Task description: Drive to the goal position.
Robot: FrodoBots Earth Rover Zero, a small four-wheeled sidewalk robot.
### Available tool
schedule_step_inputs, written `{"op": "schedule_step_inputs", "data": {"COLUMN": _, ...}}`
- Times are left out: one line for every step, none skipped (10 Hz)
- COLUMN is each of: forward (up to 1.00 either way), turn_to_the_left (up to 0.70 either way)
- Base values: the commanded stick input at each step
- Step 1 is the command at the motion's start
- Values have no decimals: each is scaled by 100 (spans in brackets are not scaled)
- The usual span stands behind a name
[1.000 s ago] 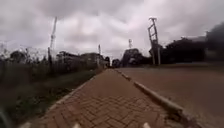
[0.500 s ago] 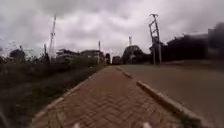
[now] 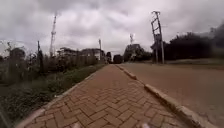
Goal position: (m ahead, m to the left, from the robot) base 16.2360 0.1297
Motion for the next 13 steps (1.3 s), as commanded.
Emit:
{"op": "schedule_step_inputs", "data": {"forward": 0, "turn_to_the_left": 0}}
{"op": "schedule_step_inputs", "data": {"forward": 0, "turn_to_the_left": 0}}
{"op": "schedule_step_inputs", "data": {"forward": 70, "turn_to_the_left": 0}}
{"op": "schedule_step_inputs", "data": {"forward": 70, "turn_to_the_left": 0}}
{"op": "schedule_step_inputs", "data": {"forward": 70, "turn_to_the_left": 0}}
{"op": "schedule_step_inputs", "data": {"forward": 70, "turn_to_the_left": 0}}
{"op": "schedule_step_inputs", "data": {"forward": 70, "turn_to_the_left": 0}}
{"op": "schedule_step_inputs", "data": {"forward": 70, "turn_to_the_left": 0}}
{"op": "schedule_step_inputs", "data": {"forward": 70, "turn_to_the_left": 0}}
{"op": "schedule_step_inputs", "data": {"forward": 70, "turn_to_the_left": 0}}
{"op": "schedule_step_inputs", "data": {"forward": 70, "turn_to_the_left": 0}}
{"op": "schedule_step_inputs", "data": {"forward": 70, "turn_to_the_left": 0}}
{"op": "schedule_step_inputs", "data": {"forward": 70, "turn_to_the_left": 0}}
